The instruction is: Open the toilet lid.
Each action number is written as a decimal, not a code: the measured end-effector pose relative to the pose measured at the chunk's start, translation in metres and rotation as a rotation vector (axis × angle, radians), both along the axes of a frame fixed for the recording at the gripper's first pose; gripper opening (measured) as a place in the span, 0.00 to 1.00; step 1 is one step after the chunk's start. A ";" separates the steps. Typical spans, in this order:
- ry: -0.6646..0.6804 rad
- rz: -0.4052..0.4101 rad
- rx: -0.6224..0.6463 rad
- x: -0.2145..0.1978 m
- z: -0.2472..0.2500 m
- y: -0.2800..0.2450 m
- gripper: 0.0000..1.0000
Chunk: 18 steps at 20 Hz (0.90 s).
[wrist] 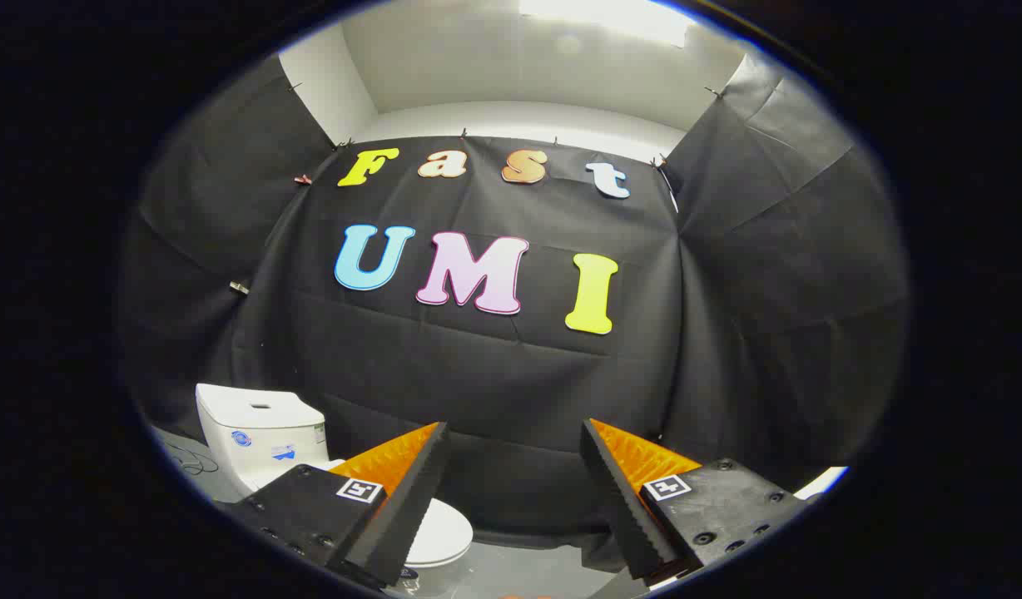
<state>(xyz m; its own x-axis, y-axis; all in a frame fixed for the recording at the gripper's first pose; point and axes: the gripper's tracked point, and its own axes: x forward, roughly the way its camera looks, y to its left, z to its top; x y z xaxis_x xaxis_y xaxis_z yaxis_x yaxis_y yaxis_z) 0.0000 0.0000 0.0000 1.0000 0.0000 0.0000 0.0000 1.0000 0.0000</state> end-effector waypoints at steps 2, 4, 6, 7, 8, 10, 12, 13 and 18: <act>0.006 0.008 -0.001 0.000 -0.002 0.002 0.98; -0.001 0.015 0.001 -0.001 0.001 0.003 0.98; -0.006 0.016 -0.002 -0.001 0.002 0.002 0.98; -0.005 0.018 0.000 0.000 0.002 0.003 0.97; -0.002 0.020 0.003 0.000 0.000 0.004 0.97; 0.012 0.021 0.009 0.000 -0.005 0.002 0.97; 0.025 0.018 0.017 0.000 -0.008 0.000 0.98; 0.027 0.017 0.023 0.000 -0.009 -0.001 0.98; 0.025 0.028 0.016 0.002 -0.008 0.004 0.98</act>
<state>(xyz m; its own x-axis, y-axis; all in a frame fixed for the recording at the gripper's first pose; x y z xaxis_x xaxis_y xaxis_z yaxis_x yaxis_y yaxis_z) 0.0015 0.0043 -0.0077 0.9993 0.0284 -0.0243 -0.0280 0.9995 0.0165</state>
